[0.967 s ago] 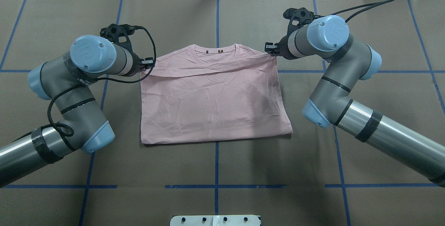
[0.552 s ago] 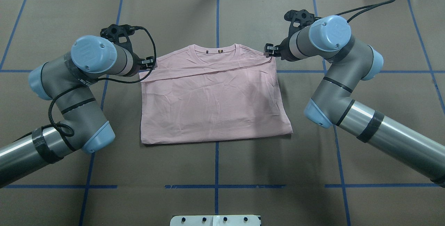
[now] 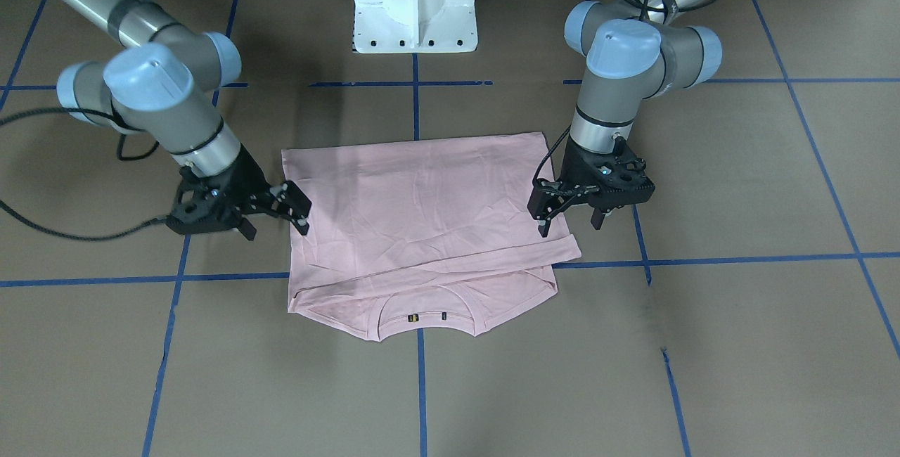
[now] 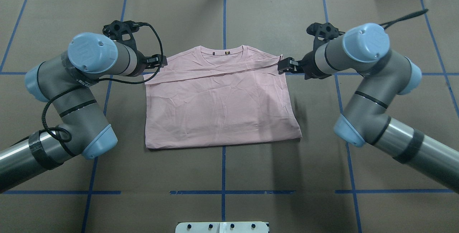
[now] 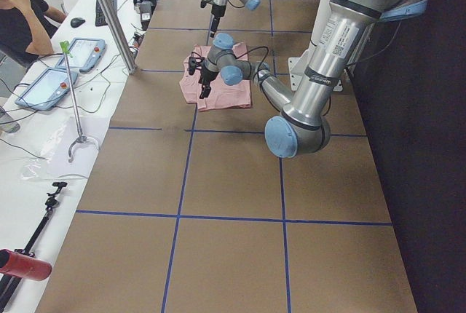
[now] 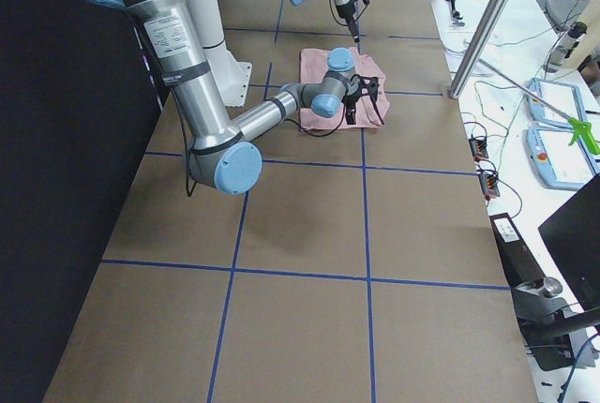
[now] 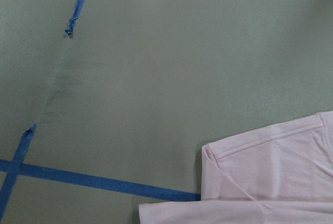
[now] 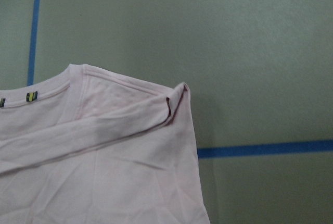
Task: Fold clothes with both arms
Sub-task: 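Move the right gripper to the folded shirt's near corner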
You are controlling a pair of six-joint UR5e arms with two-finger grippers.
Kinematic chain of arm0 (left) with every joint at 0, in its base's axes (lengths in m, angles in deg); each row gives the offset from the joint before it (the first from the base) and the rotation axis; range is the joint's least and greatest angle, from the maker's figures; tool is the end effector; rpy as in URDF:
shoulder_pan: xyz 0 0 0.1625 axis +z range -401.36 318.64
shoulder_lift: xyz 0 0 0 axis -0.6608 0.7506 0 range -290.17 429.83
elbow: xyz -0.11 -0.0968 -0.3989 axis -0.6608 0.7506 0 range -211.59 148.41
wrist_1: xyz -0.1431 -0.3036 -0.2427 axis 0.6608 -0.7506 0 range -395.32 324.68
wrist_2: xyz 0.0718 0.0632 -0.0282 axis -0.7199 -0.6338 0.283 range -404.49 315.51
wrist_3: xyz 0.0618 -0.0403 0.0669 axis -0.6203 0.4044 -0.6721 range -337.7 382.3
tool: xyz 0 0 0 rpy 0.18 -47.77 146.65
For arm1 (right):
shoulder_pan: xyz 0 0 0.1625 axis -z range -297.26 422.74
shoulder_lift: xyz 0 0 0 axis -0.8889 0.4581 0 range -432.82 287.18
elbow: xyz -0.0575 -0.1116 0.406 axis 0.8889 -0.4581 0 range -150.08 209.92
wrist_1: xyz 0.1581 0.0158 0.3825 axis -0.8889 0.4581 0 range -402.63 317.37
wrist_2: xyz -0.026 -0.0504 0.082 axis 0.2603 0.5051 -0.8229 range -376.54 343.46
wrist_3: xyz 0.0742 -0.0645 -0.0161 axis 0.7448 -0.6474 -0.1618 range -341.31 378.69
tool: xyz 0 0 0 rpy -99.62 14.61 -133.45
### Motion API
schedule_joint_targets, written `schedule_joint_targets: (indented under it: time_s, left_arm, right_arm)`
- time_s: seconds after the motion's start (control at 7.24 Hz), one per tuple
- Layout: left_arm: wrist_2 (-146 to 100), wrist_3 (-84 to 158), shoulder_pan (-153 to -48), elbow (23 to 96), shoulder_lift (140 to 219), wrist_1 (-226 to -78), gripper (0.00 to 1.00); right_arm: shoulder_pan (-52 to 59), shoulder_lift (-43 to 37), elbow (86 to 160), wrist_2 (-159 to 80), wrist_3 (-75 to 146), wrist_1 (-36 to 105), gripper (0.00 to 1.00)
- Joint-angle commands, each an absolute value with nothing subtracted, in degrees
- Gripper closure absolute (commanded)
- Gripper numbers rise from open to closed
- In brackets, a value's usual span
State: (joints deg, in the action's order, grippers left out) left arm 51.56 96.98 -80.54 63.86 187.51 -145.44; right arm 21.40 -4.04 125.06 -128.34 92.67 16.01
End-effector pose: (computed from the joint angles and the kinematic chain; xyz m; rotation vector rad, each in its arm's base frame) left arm 0.4377 -0.5153 0.3038 0.3399 0.8747 -0.3365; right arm -0.4144 -0.4928 0.3496 0.1726 -1.0398 0.2088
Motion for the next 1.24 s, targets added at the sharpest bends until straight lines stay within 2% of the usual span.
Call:
schedule_joint_targets:
  time_s: [0.0, 0.41, 0.69, 0.97, 1.1]
  left_arm:
    - [51.6, 98.1, -80.6, 64.9, 187.2, -145.4, 0.00]
    - [51.6, 99.1, -80.5, 65.3, 187.3, -145.4, 0.00]
    - [51.6, 99.3, -80.5, 65.4, 187.0, -145.4, 0.00]
    - [51.6, 99.6, -80.5, 66.5, 186.6, -145.3, 0.00]
    - [51.6, 99.6, -80.5, 66.8, 186.6, -144.7, 0.00]
  right_arm:
    - [26.2, 2.6, 131.8, -127.3, 97.9, 17.4, 0.00]
    - [31.9, 3.3, 131.3, -123.3, 99.1, 17.7, 0.01]
    - [32.8, 2.9, 131.1, -123.2, 99.1, 17.8, 0.09]
    - [32.9, 2.8, 131.1, -123.6, 99.0, 17.8, 0.14]
    - [32.9, 2.8, 131.1, -123.9, 99.0, 17.8, 0.38]
